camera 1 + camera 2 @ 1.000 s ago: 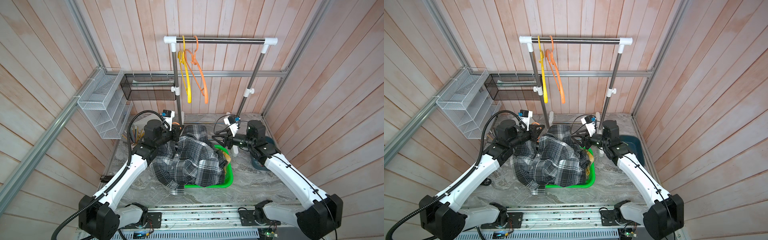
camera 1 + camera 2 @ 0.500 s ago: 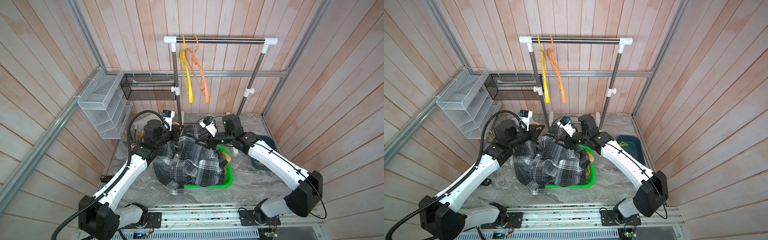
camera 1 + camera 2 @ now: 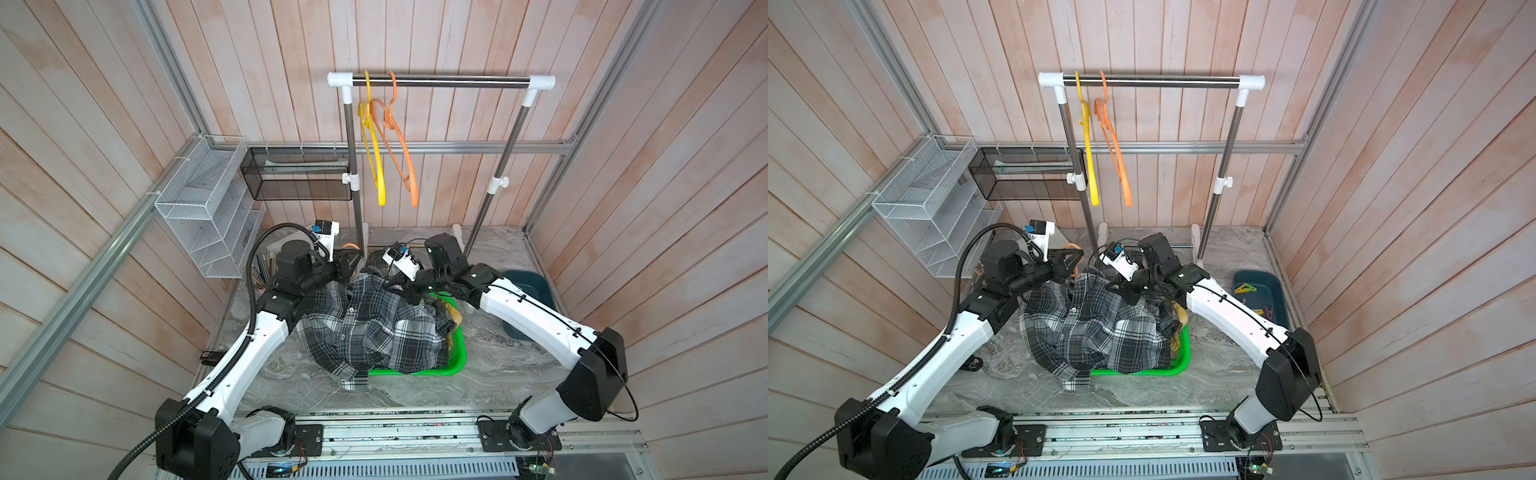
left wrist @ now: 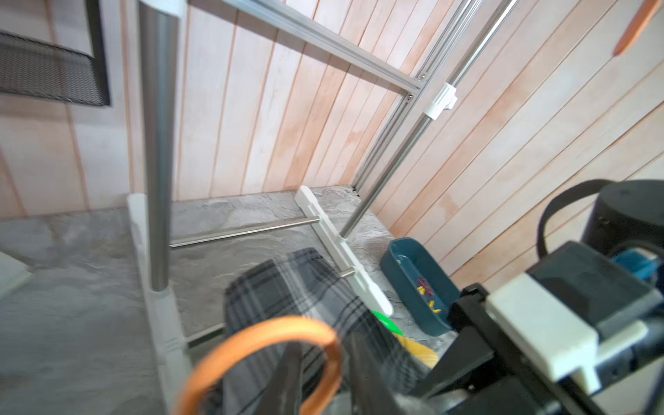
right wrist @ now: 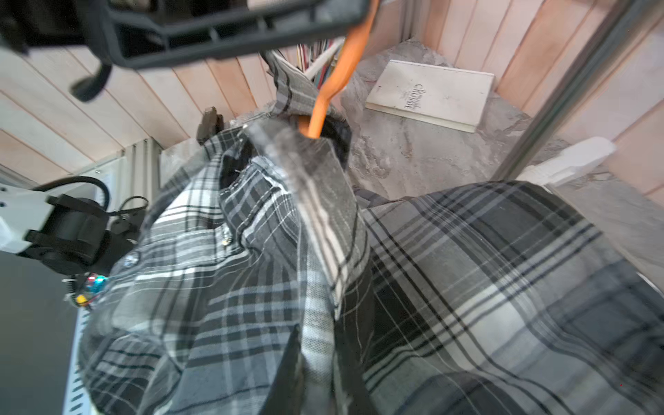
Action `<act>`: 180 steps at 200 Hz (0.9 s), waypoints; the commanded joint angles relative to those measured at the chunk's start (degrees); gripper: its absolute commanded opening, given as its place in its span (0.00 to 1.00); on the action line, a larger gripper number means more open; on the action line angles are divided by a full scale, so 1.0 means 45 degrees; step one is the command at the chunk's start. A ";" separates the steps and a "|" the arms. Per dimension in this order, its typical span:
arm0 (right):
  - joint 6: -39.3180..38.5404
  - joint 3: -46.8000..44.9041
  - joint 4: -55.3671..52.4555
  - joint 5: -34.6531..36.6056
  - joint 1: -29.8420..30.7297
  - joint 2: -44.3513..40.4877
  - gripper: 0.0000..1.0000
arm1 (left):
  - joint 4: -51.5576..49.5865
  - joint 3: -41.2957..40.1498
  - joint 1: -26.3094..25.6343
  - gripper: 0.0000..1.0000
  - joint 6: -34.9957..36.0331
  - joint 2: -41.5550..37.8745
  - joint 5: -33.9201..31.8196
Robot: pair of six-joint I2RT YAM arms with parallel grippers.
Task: Remove the clothespins securing long-sleeve shirts to the hanger
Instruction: Remove the clamp from the hanger.
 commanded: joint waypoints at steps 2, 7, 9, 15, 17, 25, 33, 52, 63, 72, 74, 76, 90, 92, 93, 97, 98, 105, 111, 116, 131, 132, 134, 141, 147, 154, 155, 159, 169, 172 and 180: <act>-0.0485 -0.0826 0.0378 0.1373 -0.0102 -0.1011 0.00 | 0.1753 -0.0245 0.0812 0.61 -0.0776 -0.1090 0.2308; -0.0563 -0.1095 0.0573 0.1497 -0.0120 -0.1236 0.00 | 0.1835 -0.0285 0.0989 0.65 -0.0805 -0.1233 0.2643; -0.0579 -0.1200 0.0649 0.1562 -0.0121 -0.1322 0.00 | 0.1924 -0.0291 0.1084 0.66 -0.0837 -0.1278 0.2797; -0.0625 -0.1457 0.0856 0.1686 -0.0129 -0.1578 0.00 | 0.2209 -0.0363 0.1381 0.70 -0.1043 -0.1429 0.3290; -0.0653 -0.1549 0.0920 0.1703 -0.0133 -0.1656 0.00 | 0.2315 -0.0360 0.1494 0.70 -0.1131 -0.1478 0.3496; -0.0769 -0.1860 0.1092 0.1713 -0.0175 -0.1969 0.00 | 0.2974 -0.0606 0.2018 0.73 -0.1659 -0.1640 0.4307; -0.0873 -0.2125 0.1299 0.1719 -0.0217 -0.2264 0.00 | 0.3655 -0.0787 0.2595 0.76 -0.2251 -0.1708 0.5128; -0.1163 -0.2979 0.2112 0.1633 -0.0258 -0.3081 0.00 | 0.5918 -0.1326 0.3923 0.78 -0.4056 -0.1524 0.6958; -0.1367 -0.3513 0.2758 0.1664 -0.0278 -0.3643 0.00 | 0.7515 -0.1652 0.4503 0.78 -0.5340 -0.1116 0.8170; -0.1507 -0.3938 0.3275 0.1784 -0.0277 -0.4095 0.00 | 0.8902 -0.1771 0.4853 0.79 -0.6374 -0.0635 0.8936; -0.1562 -0.4001 0.3375 0.1815 -0.0278 -0.4161 0.00 | 0.9121 -0.1791 0.4901 0.79 -0.6619 -0.0518 0.9116; -0.1620 -0.4070 0.3440 0.1818 -0.0278 -0.4265 0.00 | 0.9434 -0.1805 0.4947 0.79 -0.6856 -0.0401 0.9269; -0.2030 -0.4411 0.3844 0.1864 -0.0278 -0.4753 0.00 | 1.1515 -0.1832 0.5088 0.79 -0.8406 0.0367 1.0302; -0.2088 -0.4466 0.3903 0.1849 -0.0278 -0.4823 0.00 | 1.1820 -0.1826 0.5077 0.79 -0.8616 0.0494 1.0415; -0.2130 -0.4498 0.3920 0.1847 -0.0278 -0.4851 0.00 | 1.1919 -0.1815 0.5075 0.79 -0.8716 0.0555 1.0492; -0.2264 -0.4580 0.4015 0.1817 -0.0278 -0.4962 0.00 | 1.2451 -0.1771 0.5081 0.79 -0.9109 0.0764 1.0771; -0.2306 -0.4604 0.4044 0.1811 -0.0278 -0.4989 0.00 | 1.2557 -0.1768 0.5077 0.79 -0.9207 0.0787 1.0826; -0.2529 -0.4750 0.4244 0.1765 -0.0278 -0.5204 0.00 | 1.3420 -0.1711 0.5073 0.79 -0.9870 0.1150 1.1203; -0.2717 -0.4906 0.4448 0.1697 -0.0278 -0.5379 0.00 | 1.3951 -0.1603 0.5078 0.79 -1.0348 0.1415 1.1495; -0.2860 -0.5058 0.4658 0.1649 -0.0275 -0.5575 0.00 | 1.4413 -0.1536 0.5055 0.78 -1.0739 0.1626 1.1721; -0.3212 -0.5496 0.5264 0.1484 -0.0278 -0.6057 0.00 | 1.5463 -0.1378 0.5054 0.78 -1.1533 0.2045 1.2225; -0.3229 -0.5511 0.5313 0.1488 -0.0278 -0.6074 0.00 | 1.5509 -0.1376 0.5054 0.78 -1.1571 0.2072 1.2257; -0.3247 -0.5576 0.5403 0.1492 -0.0278 -0.6125 0.00 | 1.5679 -0.1384 0.5054 0.78 -1.1649 0.2117 1.2314; -0.3309 -0.5678 0.5593 0.1468 -0.0277 -0.6272 0.00 | 1.5950 -0.1377 0.5054 0.78 -1.1827 0.2210 1.2433; -0.3368 -0.5701 0.5631 0.1456 -0.0279 -0.6330 0.00 | 1.5973 -0.1374 0.5059 0.78 -1.1843 0.2263 1.2519; -0.3486 -0.5649 0.5543 0.1391 -0.0273 -0.6323 0.00 | 1.5958 -0.1411 0.5055 0.77 -1.1798 0.2256 1.2561; -0.3503 -0.5636 0.5511 0.1364 -0.0275 -0.6324 0.00 | 1.5951 -0.1412 0.5054 0.77 -1.1801 0.2256 1.2561; -0.3534 -0.5573 0.5385 0.1302 -0.0278 -0.6291 0.00 | 1.5930 -0.1455 0.5054 0.77 -1.1743 0.2240 1.2552; -0.3721 -0.5395 0.5076 0.1014 -0.0278 -0.6199 0.00 | 1.5774 -0.1491 0.5054 0.77 -1.1559 0.2175 1.2544; -0.3775 -0.5358 0.4984 0.0889 -0.0278 -0.6189 0.00 | 1.5662 -0.1477 0.5054 0.77 -1.1478 0.2138 1.2542; -0.3902 -0.5323 0.4948 0.0659 -0.0278 -0.6178 0.00 | 1.5313 -0.1457 0.5054 0.77 -1.1189 0.2078 1.2594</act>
